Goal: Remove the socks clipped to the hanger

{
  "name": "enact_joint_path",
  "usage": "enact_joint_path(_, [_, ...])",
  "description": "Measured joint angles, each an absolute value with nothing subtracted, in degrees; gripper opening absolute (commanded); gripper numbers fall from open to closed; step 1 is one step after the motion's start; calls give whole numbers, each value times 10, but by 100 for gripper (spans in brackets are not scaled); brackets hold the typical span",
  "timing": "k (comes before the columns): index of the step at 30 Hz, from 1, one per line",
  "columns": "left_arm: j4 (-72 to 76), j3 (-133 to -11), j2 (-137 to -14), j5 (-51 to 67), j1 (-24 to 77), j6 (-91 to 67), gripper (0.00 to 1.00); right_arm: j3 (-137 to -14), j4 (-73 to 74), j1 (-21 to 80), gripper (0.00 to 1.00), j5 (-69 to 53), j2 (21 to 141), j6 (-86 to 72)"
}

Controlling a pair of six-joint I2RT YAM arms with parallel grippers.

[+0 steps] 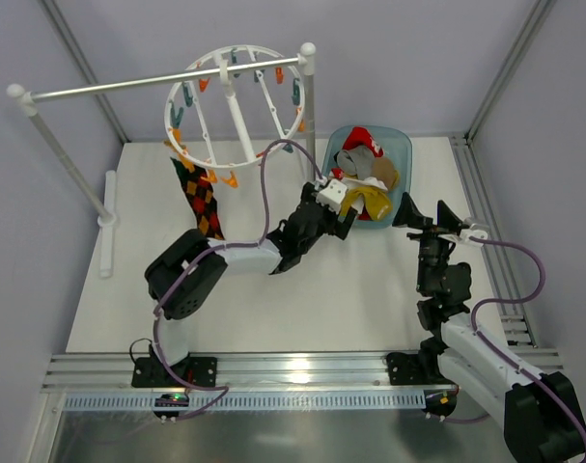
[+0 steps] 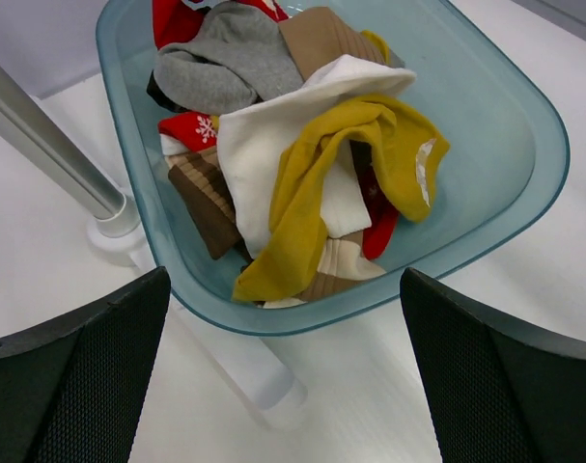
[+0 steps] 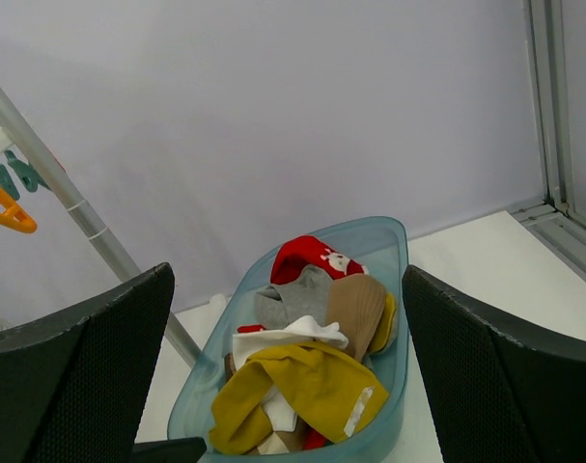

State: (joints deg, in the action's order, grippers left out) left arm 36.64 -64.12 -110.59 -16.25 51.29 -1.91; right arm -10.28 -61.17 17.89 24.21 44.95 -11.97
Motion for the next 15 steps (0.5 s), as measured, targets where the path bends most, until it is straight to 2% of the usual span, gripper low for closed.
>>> enact_joint_path(7, [383,-619,-1089,-161,497,-35,99,-103,-611,179,100,240,454,-119])
enact_joint_path(15, [512,-408,-1038,-234,509,-74,100,-103,-610,179,100,240,454,-119])
